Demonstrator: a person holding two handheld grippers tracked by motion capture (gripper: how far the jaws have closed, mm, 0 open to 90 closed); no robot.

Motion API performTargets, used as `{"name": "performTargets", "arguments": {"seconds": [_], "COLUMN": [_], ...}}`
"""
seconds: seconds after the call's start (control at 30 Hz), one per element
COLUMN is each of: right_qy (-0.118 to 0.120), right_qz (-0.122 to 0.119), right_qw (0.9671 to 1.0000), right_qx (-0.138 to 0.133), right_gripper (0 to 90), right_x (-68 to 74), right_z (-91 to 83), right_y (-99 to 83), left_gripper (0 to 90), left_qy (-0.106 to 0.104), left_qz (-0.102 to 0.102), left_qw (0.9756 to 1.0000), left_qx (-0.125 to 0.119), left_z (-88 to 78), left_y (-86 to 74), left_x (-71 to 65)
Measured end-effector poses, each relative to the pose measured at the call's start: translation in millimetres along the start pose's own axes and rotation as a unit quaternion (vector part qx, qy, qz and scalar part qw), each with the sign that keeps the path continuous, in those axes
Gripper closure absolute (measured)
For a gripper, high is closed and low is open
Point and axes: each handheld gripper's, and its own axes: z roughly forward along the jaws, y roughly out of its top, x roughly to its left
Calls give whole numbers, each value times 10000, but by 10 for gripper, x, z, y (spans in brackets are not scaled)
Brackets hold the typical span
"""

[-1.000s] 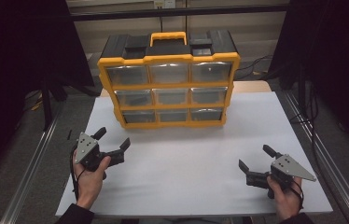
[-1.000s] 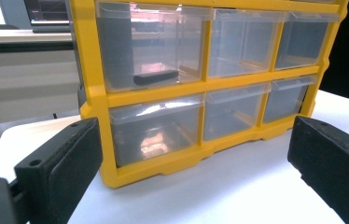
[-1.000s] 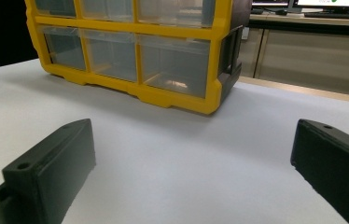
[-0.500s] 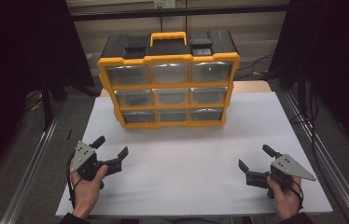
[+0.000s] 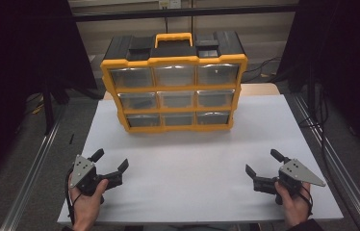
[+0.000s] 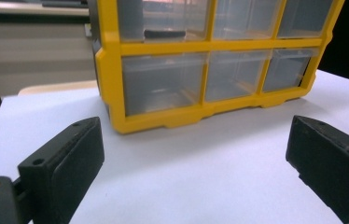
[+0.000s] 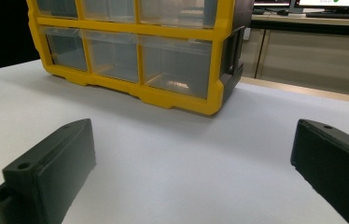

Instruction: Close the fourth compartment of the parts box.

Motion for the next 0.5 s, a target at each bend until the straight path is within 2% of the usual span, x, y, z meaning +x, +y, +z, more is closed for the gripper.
{"name": "performTargets", "arguments": {"seconds": [0.03,0.1,0.17,0.23,0.27,0.3,0.4,0.43,0.5], "right_qy": [-3,-6,-7,-7,-22,-25,-75,-82,-85], "right_qz": [5,9,23,35,39,48,87,101,79], "right_qw": [10000,10000,10000,10000,10000,10000,9999,9999,9999], "right_qx": [1,0,-6,-8,-10,-21,-14,-20,-18], "right_gripper": [0,0,0,0,0,0,0,0,0], "right_x": [-1,-2,-4,-4,-5,-9,-19,-20,-18], "right_z": [0,-2,-2,-3,-5,-7,-11,-15,-25], "right_y": [0,-1,-2,-2,-2,-4,-6,-5,-2], "left_gripper": [43,43,42,41,38,31,30,30,30], "left_qy": [-7,35,34,171,202,146,147,216,262], "left_qz": [-49,22,-10,45,6,-75,112,102,-42], "left_qw": [10000,10000,10000,9998,9998,9998,9998,9997,9996], "left_qx": [-10,-6,-4,35,66,72,61,13,-25], "left_z": [-10,-34,-53,-70,-89,-102,-109,-118,-127], "left_y": [-11,-32,-50,-63,-73,-87,-109,-108,-114], "left_x": [2,4,1,-8,-18,-24,-30,-15,25]}}
